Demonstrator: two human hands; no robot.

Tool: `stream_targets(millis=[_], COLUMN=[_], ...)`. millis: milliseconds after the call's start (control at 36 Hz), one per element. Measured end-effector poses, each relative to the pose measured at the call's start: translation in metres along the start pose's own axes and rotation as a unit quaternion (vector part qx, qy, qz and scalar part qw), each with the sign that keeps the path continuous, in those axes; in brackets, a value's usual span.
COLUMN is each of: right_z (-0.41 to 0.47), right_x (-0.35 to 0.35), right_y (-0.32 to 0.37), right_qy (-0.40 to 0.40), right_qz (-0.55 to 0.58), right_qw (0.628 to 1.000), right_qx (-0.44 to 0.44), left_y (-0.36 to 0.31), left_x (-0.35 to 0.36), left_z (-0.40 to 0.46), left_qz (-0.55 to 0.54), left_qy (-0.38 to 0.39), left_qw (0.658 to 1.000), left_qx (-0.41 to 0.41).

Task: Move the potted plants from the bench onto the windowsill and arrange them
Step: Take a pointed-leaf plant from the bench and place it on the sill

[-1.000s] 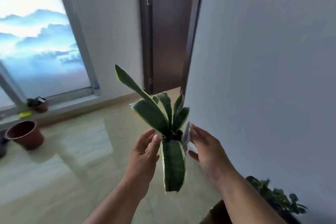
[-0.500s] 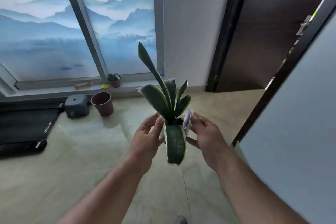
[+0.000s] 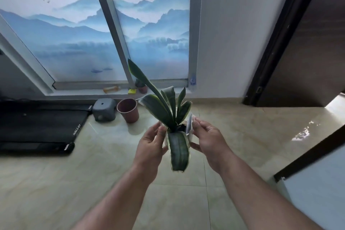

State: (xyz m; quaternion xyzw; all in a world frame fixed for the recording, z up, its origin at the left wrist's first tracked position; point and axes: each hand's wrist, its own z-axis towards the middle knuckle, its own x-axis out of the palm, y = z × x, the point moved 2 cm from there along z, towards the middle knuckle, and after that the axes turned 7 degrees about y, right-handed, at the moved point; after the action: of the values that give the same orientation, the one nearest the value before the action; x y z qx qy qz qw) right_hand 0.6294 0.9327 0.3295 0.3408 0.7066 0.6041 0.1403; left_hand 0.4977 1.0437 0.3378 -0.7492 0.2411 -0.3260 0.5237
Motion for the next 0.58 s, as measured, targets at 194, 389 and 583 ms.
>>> stream_targets(millis=[194,389,583], right_z=[0.093,0.190,0.273], right_x=[0.030,0.075,0.105], right_y=[-0.005,-0.002,0.011], right_qy=[0.000,-0.016,-0.034], right_qz=[-0.012,-0.008,0.009], right_qw=[1.000,0.999,0.997], right_qx=[0.013,0.047,0.062], left_y=[-0.010,-0.036,-0.061], left_x=[-0.047,-0.103,-0.139], left_z=[0.084,0.171,0.255], left_qz=[-0.018,-0.036,-0.032], left_qy=[-0.001,0.019,0.018], left_qw=[1.000,0.999,0.999], left_qx=[-0.005,-0.003,-0.014])
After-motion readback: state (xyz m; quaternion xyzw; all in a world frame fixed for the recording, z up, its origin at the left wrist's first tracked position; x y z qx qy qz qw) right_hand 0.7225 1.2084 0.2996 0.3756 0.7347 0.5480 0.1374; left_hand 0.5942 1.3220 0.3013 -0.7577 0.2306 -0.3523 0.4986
